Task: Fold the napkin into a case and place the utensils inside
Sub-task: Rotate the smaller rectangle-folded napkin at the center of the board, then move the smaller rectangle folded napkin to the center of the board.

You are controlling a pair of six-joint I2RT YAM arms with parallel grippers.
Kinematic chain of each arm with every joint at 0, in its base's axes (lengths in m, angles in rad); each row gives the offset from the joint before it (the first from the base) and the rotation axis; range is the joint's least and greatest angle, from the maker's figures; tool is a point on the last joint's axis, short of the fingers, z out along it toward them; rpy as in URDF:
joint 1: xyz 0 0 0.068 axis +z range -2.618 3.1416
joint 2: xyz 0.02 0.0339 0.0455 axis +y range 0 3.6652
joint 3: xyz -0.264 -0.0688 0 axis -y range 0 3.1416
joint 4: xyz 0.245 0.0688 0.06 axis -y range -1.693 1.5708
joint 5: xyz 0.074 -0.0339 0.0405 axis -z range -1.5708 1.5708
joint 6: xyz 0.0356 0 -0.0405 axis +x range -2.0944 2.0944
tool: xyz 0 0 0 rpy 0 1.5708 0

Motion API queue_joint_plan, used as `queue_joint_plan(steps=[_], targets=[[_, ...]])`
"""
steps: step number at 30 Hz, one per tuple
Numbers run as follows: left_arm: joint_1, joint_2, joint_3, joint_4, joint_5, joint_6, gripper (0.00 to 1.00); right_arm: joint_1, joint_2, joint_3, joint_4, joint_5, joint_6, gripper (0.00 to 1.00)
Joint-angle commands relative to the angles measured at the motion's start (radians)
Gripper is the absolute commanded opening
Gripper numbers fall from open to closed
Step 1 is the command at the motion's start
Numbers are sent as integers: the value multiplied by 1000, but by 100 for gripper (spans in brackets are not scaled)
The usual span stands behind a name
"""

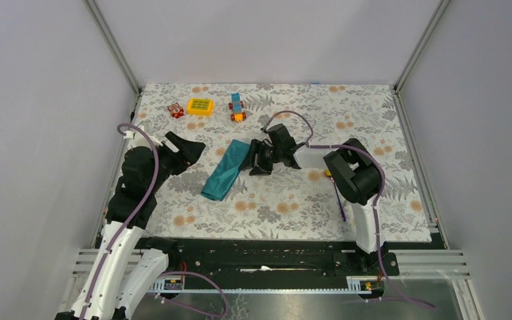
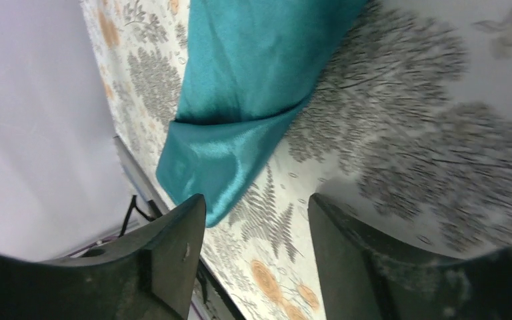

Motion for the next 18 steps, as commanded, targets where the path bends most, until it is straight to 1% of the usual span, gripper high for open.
queue_joint_plan(steps=[1,5,7,9,10,13,16,18], targets=[[6,-12,94,-101,4,83,77,72,66,-26,182,37,157,60],[6,-57,153,-143,-4,89,77,118,95,-47,263,136,226,53],[6,-77,180,-154,-2,93,77,138,115,-30,284,176,223,47],[6,-85,202,-161,1,106,77,161,152,26,269,204,188,38],[6,-84,217,-171,0,115,77,172,186,65,257,209,170,31],[6,-74,262,-202,-8,142,77,199,258,169,241,208,129,17],[6,-71,301,-228,-11,166,76,228,309,269,194,221,56,8],[6,-75,320,-240,-13,175,76,243,347,346,162,210,16,6]])
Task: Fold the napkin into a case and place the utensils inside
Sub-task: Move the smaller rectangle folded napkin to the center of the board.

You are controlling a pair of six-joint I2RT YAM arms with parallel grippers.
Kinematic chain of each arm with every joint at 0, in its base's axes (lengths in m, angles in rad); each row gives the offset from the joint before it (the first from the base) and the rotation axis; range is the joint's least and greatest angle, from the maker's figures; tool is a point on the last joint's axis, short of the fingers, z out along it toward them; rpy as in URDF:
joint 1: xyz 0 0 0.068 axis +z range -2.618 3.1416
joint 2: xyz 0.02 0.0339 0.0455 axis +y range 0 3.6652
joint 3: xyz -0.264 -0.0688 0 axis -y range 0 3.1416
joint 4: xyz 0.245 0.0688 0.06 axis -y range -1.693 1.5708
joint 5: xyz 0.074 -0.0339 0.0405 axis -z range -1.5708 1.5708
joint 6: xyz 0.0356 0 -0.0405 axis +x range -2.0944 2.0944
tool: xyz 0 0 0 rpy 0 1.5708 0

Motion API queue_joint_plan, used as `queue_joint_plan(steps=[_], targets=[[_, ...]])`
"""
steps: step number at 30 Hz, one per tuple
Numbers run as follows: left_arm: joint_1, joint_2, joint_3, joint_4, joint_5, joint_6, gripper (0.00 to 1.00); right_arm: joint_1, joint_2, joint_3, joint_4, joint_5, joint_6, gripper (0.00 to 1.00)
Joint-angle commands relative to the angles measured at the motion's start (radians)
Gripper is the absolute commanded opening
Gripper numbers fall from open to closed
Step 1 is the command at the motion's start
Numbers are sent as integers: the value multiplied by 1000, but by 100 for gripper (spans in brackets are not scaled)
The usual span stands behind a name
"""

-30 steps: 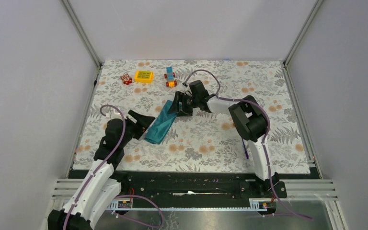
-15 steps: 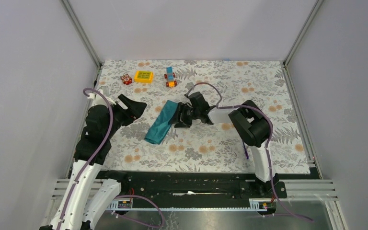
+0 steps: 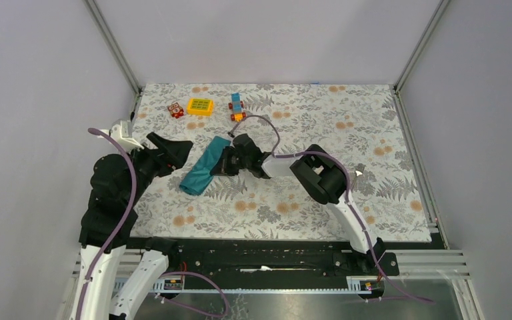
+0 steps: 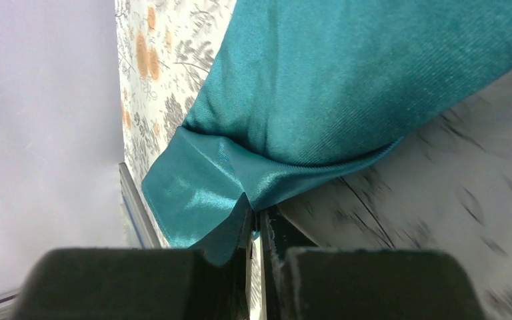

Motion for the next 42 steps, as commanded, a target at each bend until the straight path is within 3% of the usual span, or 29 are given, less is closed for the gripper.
queue_joint_plan(steps=[1,6,28,33,37,40,42], targets=[[6,-1,65,-30,-13,52,76,47,103,154,-113,42,-145,4],[6,-4,79,-42,-6,64,76,81,222,366,-172,-59,-230,0],[6,21,69,-40,11,60,75,135,634,1115,-418,-303,-395,3],[6,29,80,-46,9,66,75,132,629,1134,-416,-283,-420,16],[6,40,96,-64,-5,72,75,115,560,1123,-517,-211,-406,39],[6,39,120,-69,-22,78,75,79,375,941,-640,-149,-373,48],[6,34,126,-69,-38,80,75,58,189,741,-703,-79,-394,61]])
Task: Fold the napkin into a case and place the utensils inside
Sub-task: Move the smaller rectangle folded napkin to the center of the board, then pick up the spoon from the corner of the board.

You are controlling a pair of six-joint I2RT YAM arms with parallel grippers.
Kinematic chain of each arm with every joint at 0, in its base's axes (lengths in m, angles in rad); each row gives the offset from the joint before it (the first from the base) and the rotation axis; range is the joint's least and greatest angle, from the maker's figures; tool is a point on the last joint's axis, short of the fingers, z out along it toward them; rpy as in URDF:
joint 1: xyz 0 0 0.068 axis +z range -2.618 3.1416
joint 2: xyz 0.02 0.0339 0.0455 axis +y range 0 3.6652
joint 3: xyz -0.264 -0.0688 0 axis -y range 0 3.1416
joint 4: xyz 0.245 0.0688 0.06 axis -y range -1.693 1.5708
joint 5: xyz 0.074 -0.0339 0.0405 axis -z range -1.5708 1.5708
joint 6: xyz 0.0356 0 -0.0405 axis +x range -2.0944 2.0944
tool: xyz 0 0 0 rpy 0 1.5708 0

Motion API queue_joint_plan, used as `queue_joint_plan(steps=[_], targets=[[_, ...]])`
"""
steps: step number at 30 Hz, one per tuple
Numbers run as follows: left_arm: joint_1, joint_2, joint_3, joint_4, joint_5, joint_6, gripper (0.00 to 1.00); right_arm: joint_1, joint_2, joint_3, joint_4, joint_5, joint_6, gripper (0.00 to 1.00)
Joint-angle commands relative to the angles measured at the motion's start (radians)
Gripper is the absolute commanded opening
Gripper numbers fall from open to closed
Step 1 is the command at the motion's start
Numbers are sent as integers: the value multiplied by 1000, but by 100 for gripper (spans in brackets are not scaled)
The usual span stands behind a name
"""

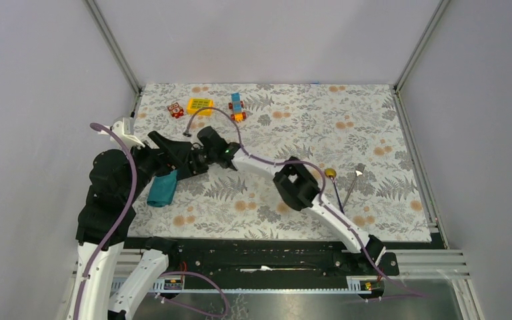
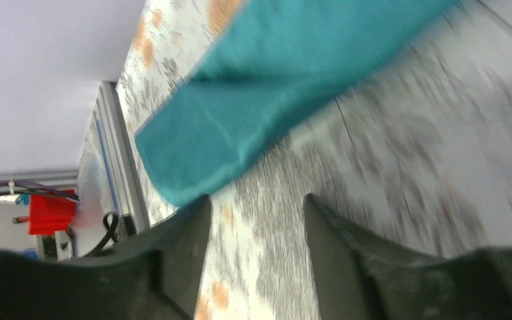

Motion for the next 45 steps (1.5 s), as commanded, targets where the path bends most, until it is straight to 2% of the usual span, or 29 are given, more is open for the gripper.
queue_joint_plan(steps=[1,5,8,13,16,18,22,25,30,35,39,45], targets=[[6,-8,55,18,-40,21,76,-74,-400,-360,-257,174,-40,66],[6,-22,28,38,-40,14,79,-160,-785,-730,-327,192,-94,80],[6,-22,-16,73,12,-3,84,-229,-1039,-982,-435,333,-176,89],[6,47,-106,165,204,-45,86,-397,-1320,-1233,-672,626,-242,91],[5,102,-173,227,310,-81,86,-566,-1417,-1348,-728,720,-187,91],[4,132,-219,278,382,-104,86,-659,-1472,-1431,-698,746,-177,90],[-8,148,-295,332,448,-129,86,-674,-1417,-1475,-666,724,-270,85],[-19,139,-315,337,453,-126,86,-674,-1340,-1478,-650,754,-296,76],[-20,128,-332,340,470,-123,86,-672,-1283,-1493,-619,797,-301,66],[-20,143,-347,350,500,-116,86,-672,-1234,-1493,-601,777,-298,53],[-20,142,-352,359,514,-121,86,-672,-1213,-1513,-587,791,-263,46],[-20,142,-361,357,517,-122,86,-672,-1189,-1543,-545,741,-255,20]])
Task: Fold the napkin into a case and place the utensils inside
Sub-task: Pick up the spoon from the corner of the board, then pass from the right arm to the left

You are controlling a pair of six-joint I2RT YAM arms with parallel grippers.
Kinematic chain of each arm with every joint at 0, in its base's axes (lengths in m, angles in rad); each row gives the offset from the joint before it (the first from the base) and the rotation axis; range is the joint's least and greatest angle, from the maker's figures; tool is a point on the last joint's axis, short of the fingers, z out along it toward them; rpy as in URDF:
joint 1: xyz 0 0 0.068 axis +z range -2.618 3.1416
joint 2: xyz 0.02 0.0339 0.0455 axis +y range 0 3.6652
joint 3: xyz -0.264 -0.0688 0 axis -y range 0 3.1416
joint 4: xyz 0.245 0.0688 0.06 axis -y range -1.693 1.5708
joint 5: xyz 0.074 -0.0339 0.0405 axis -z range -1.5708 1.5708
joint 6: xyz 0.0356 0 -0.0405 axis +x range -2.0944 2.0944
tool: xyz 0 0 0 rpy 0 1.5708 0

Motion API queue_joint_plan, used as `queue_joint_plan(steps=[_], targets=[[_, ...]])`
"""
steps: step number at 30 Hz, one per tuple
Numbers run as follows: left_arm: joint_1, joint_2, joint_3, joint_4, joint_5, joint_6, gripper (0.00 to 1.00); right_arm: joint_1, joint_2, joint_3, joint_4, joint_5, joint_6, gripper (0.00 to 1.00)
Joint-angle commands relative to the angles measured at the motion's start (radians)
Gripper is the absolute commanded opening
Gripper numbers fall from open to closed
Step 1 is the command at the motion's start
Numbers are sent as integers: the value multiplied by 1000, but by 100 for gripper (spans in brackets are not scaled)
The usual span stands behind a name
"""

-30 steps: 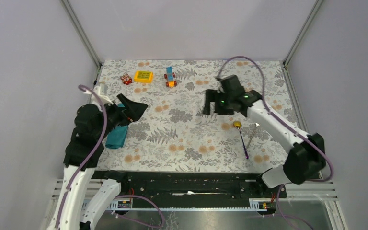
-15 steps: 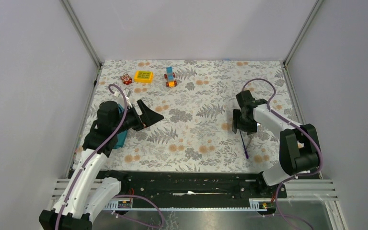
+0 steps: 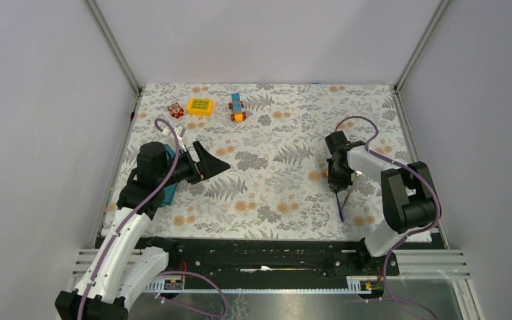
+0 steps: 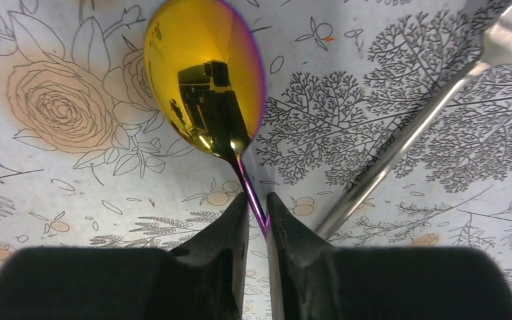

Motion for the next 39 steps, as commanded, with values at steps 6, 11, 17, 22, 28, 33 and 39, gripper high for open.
queue_joint_plan(steps=[6,11,17,22,28,33,39], targets=[[-1,14,-58,140,84,-62,86,12,-2,-7,68,-28,-17,8],[-2,25,-99,214,106,-119,86,54,-80,-9,111,-29,-34,0],[-3,116,-146,387,169,-212,86,104,-260,-42,356,-552,-18,0],[-29,173,-170,590,202,-234,84,195,-298,-148,891,-941,296,0],[-110,205,-152,752,204,-285,71,361,-252,-173,1448,-990,614,0],[-149,191,-125,760,197,-278,71,395,-181,-171,1678,-1007,753,0],[-162,183,-118,759,178,-285,63,408,-143,-163,1720,-1024,765,0]])
